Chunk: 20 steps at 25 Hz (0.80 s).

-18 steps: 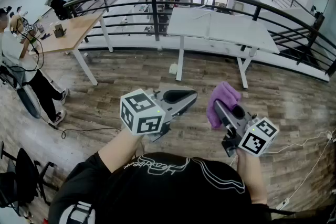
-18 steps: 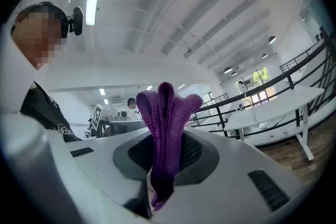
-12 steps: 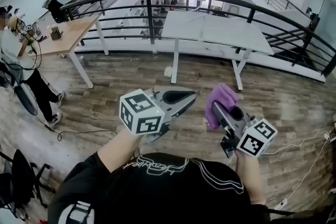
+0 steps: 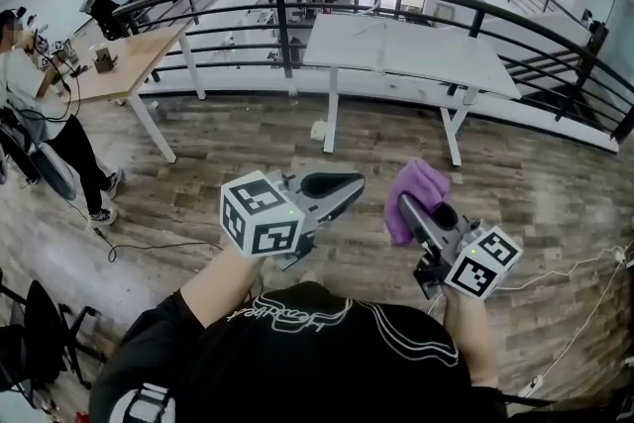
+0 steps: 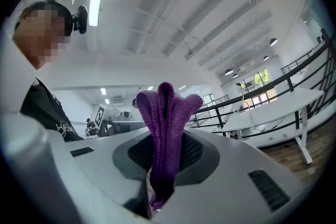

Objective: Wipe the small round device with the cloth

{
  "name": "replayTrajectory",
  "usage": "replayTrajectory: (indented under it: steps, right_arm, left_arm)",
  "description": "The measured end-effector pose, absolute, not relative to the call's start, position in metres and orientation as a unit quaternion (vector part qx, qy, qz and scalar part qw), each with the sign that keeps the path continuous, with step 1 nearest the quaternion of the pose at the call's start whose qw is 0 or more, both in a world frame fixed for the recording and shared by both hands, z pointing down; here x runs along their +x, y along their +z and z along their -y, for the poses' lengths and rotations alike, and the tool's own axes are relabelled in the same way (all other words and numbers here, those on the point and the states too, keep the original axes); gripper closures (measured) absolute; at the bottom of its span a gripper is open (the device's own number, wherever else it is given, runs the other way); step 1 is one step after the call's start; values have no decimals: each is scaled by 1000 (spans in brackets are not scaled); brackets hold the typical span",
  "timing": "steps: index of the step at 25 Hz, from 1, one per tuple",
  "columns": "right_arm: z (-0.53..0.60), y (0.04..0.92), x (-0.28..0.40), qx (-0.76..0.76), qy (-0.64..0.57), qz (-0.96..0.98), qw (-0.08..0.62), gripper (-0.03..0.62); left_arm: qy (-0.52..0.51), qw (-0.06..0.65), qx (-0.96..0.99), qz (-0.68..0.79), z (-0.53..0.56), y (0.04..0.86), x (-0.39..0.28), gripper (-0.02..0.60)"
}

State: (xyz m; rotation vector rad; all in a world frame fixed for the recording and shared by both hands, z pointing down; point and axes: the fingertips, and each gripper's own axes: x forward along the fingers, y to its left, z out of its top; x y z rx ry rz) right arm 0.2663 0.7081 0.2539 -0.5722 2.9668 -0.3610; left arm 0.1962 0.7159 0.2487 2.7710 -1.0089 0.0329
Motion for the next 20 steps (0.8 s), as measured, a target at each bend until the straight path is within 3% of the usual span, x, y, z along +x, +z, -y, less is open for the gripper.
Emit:
replayTrajectory:
  steps: [11, 20]
  right_arm:
    - [-577, 318, 218, -203, -170, -964, 33, 533]
    - [-362, 354, 118, -225, -219, -949, 23, 533]
  left_arm:
    - [6, 144, 926, 349, -591, 310, 137, 574]
    - [25, 193, 919, 344, -370, 349, 32, 574]
